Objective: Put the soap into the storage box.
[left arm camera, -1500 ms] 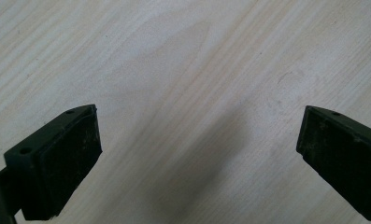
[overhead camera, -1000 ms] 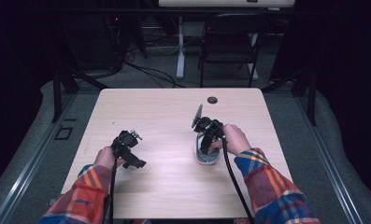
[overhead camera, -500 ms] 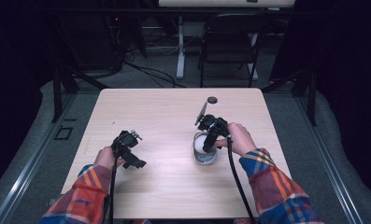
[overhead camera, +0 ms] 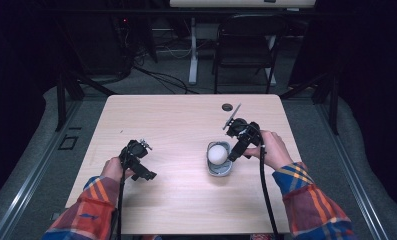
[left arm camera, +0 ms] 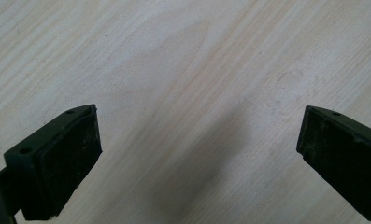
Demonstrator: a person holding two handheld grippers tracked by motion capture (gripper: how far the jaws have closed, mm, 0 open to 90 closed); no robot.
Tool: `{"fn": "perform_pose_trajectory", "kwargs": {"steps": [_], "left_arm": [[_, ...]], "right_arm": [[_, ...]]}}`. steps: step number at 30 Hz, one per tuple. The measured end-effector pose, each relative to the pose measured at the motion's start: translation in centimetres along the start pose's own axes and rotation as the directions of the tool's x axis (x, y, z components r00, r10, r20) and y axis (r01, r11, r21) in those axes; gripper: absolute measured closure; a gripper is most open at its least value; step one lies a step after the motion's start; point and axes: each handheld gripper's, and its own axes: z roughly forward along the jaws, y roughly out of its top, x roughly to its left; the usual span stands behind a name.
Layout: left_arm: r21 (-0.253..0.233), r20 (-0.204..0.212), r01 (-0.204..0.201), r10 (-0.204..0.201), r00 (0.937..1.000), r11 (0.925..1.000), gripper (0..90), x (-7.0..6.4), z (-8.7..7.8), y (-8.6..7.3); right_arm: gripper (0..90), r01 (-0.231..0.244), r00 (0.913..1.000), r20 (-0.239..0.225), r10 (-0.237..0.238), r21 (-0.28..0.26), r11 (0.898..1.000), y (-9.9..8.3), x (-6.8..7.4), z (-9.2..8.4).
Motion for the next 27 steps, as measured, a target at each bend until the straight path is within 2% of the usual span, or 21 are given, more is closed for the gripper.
{"fn": "perform_pose_trajectory", "kwargs": {"steps": [11, 12, 15, 18, 19, 22, 27], "left_arm": [[0.002, -0.003, -0.001, 0.001, 1.0000, 1.0000, 0.0, -0.1, 0.0, 0.0], [0.002, -0.003, 0.000, 0.000, 1.0000, 1.0000, 0.0, -0.1, 0.0, 0.0], [0.003, -0.002, 0.001, -0.001, 1.0000, 1.0000, 0.0, -0.1, 0.0, 0.0], [0.002, -0.002, 0.001, -0.001, 1.0000, 1.0000, 0.0, -0.1, 0.0, 0.0], [0.002, -0.002, 0.002, -0.002, 1.0000, 1.0000, 0.0, -0.1, 0.0, 0.0], [0.002, -0.001, 0.001, -0.001, 1.0000, 1.0000, 0.0, -0.1, 0.0, 0.0], [0.004, -0.002, 0.001, -0.001, 1.0000, 1.0000, 0.0, -0.1, 0.0, 0.0]], "right_arm": [[0.0, -0.076, 0.9966, 0.030, 0.077, -0.037, 0.996, -4.5, -1.2, -1.2], [0.0, -0.071, 0.9969, 0.032, 0.072, -0.019, 0.997, -4.9, -1.4, -1.4], [0.0, -0.103, 0.9937, 0.042, 0.104, -0.030, 0.994, -6.4, -1.7, -1.3], [0.0, -0.103, 0.9935, 0.046, 0.104, -0.019, 0.994, -7.1, -1.9, -1.4], [0.0, -0.112, 0.9922, 0.053, 0.113, -0.017, 0.994, -7.8, -2.1, -1.3], [0.0, -0.116, 0.9912, 0.062, 0.117, -0.026, 0.993, -8.5, -2.1, -1.3], [0.0, -0.150, 0.9869, 0.056, 0.151, -0.025, 0.988, -10.3, -2.3, -0.8]]}}
